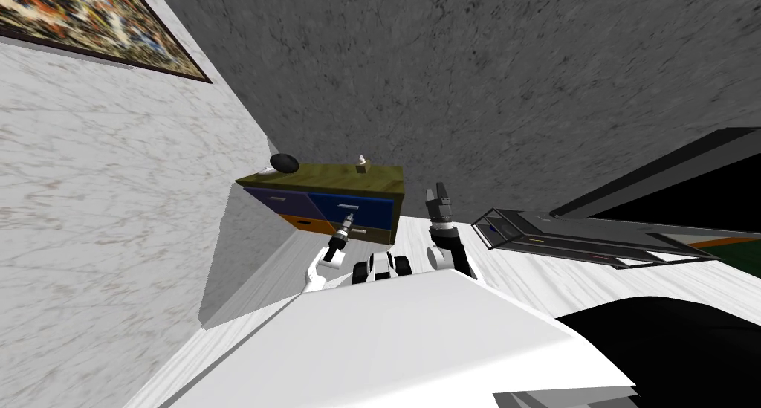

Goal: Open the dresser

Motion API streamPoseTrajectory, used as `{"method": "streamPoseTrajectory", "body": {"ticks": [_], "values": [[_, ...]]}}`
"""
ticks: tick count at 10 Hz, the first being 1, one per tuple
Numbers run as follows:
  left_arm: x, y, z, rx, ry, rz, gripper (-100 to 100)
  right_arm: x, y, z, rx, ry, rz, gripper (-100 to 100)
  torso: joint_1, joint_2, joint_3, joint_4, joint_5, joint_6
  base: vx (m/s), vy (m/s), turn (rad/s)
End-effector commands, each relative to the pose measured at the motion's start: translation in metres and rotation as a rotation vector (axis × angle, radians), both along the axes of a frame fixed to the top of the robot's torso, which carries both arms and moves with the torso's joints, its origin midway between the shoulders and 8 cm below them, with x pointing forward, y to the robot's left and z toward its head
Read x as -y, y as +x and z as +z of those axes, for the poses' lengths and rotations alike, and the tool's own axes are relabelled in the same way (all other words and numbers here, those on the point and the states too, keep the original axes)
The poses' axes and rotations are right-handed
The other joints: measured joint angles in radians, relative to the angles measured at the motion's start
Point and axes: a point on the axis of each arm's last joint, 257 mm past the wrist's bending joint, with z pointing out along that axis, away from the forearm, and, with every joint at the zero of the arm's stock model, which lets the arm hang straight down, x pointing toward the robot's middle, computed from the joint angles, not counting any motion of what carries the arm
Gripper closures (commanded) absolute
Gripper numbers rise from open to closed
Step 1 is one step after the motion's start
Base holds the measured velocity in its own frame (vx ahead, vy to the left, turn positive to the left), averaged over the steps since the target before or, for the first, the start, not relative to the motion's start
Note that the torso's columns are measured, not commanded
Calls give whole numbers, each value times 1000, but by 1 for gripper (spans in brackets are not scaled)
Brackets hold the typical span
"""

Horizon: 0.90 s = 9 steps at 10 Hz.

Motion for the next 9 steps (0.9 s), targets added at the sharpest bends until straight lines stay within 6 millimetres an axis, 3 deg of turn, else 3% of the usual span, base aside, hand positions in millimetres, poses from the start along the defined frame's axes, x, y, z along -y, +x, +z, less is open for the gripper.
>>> {"method": "streamPoseTrajectory", "body": {"ticks": [1,2,6,7,8,9], "values": [[1,-1,1,-1,1,-2,100,0,0,0,0,0,0,0,-1,-3,-2,-1,0,0,-80,31,1],[-1,2,0,-6,1,4,-100,0,0,0,0,0,0,0,-5,-8,-5,-2,-1,0,54,-17,-35],[-3,9,0,-13,2,14,-100,0,0,0,0,0,0,0,-2,-4,-3,-1,-1,0,151,-45,-27],[-2,7,0,-11,2,12,-100,0,0,0,0,0,0,0,-2,-1,-1,0,0,0,79,-22,-5],[-14,23,8,14,9,18,-100,0,0,0,0,0,0,0,-1,4,2,1,0,0,-25,-32,-100],[-17,21,-6,-13,15,24,-100,0,0,0,0,0,0,0,-2,7,4,2,-1,0,-50,-31,-79]]}}
